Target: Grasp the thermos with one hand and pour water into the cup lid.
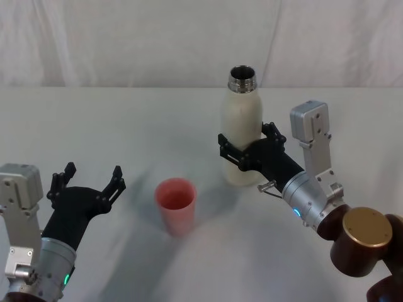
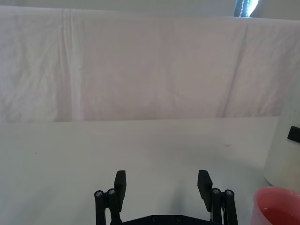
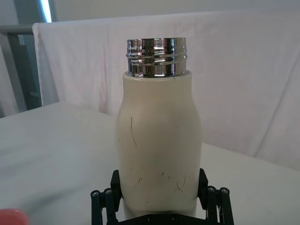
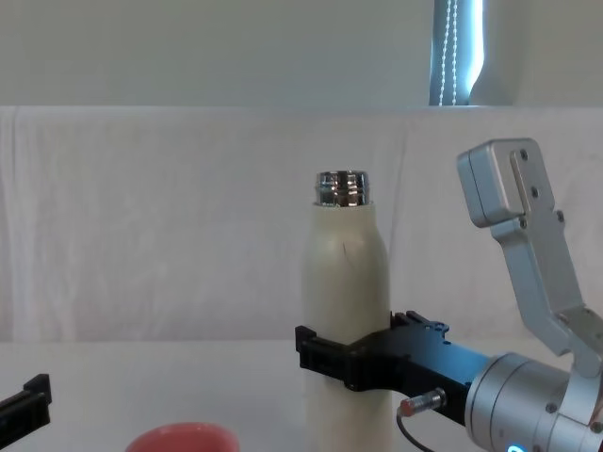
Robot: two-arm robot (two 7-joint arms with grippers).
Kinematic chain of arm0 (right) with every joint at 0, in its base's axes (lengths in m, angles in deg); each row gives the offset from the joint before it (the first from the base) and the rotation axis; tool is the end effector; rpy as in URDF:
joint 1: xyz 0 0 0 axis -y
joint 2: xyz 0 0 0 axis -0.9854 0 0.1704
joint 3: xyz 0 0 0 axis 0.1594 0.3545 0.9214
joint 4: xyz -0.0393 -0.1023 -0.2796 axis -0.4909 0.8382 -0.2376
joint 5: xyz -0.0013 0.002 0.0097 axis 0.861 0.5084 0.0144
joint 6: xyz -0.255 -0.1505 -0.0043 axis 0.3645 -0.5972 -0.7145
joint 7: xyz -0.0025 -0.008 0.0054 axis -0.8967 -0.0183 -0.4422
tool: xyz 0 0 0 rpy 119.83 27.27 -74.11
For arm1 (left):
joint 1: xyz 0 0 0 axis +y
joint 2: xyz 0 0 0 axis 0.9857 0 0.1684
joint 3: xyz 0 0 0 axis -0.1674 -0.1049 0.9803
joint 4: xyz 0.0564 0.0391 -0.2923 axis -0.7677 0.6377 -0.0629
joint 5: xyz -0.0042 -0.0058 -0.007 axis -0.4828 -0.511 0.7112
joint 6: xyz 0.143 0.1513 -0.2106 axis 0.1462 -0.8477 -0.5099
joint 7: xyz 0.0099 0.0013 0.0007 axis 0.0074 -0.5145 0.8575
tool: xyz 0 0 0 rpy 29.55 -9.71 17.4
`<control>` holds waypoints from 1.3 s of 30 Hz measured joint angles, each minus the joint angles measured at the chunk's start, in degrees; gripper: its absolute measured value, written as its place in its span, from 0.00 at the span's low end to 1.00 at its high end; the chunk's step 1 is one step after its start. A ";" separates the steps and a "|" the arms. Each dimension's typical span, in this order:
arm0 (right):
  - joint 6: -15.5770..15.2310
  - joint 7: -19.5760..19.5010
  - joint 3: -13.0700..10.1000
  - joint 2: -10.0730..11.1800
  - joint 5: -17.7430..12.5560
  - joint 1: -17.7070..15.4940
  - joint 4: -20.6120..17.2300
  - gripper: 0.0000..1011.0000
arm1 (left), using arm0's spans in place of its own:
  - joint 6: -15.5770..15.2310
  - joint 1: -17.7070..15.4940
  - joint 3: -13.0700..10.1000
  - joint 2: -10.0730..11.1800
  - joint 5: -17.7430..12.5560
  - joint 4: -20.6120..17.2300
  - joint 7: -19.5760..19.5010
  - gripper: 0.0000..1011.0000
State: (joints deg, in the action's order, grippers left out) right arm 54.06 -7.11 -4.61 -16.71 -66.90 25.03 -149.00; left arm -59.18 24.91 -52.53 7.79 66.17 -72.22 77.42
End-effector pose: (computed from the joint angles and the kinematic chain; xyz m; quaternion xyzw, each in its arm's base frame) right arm 0.3753 0.0872 -0.2903 0.0106 -0.0296 -0.4593 0.8877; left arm 0.2377 0.0413 -0.2946 -0.0173 0.0065 0.6616 0.7496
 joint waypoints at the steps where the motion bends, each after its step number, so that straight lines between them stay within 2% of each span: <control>1: 0.10 -0.06 -0.06 -0.09 -0.10 0.11 0.27 0.95 | 0.00 0.00 0.00 0.00 0.00 0.00 0.00 0.99; 10: 0.97 -0.14 -0.52 -0.69 -1.17 0.98 2.76 0.95 | 0.00 0.00 0.00 0.00 0.00 0.00 0.00 0.99; 37: 1.42 0.63 -0.24 -0.79 -2.45 1.46 4.04 0.94 | 0.00 0.00 0.00 0.00 0.00 0.00 0.00 0.99; 39: 1.47 0.68 -0.20 -0.79 -2.51 1.50 4.05 0.97 | 0.00 0.00 0.00 0.00 0.00 0.00 0.00 0.99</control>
State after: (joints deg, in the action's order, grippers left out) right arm 55.53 -6.43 -4.81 -17.50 -69.41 26.53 -144.95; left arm -59.17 24.90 -52.53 7.79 66.17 -72.22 77.42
